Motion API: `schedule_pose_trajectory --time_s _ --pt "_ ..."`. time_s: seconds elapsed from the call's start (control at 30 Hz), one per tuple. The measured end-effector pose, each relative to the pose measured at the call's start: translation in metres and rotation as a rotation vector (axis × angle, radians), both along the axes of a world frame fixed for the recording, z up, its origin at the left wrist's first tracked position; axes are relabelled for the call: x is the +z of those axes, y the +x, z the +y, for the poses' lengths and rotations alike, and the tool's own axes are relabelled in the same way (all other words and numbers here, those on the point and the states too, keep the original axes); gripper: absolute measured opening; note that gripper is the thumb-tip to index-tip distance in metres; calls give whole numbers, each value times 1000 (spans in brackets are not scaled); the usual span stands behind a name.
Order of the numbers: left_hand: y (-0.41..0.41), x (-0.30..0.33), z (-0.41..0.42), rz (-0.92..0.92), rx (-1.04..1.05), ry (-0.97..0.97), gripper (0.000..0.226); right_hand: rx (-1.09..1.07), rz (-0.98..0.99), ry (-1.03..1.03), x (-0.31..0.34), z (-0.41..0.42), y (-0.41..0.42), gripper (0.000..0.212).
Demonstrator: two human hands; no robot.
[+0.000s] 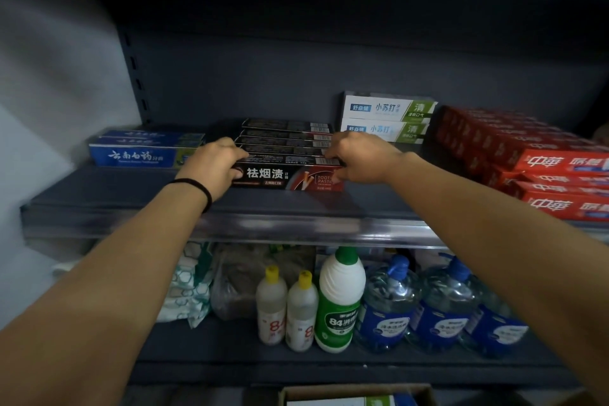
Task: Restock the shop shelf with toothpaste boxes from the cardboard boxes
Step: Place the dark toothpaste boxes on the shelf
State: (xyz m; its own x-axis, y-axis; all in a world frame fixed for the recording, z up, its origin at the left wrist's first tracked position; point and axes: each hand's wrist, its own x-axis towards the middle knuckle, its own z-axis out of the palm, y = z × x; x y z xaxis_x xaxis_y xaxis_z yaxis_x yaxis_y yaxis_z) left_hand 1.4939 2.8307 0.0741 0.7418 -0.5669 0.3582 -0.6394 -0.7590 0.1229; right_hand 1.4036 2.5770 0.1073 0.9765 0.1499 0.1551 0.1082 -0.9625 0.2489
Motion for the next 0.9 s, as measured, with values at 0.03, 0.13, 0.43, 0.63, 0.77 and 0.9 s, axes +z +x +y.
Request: schedule_pose_trajectory --time_s 0.03,0.13,0.43,0.63,0.77,0.9 --pt "0 0 -1 0 4 3 43 -1 -7 -9 -1 0 1 43" --pt "-2 1 -2 5 13 22 43 1 -27 -44 -2 0 1 38" --pt "-40 18 -4 -31 -15 75 50 -17 -14 -22 11 11 -29 48" --pt "-108 28 -16 -43 -75 144 61 -29 -44 13 18 29 -86 58" --pt "-157 18 -18 -16 -136 163 65 -19 -73 36 8 43 -133 59" --pt "-197 -7 -16 3 -165 172 65 -22 -75 97 -21 50 -175 61"
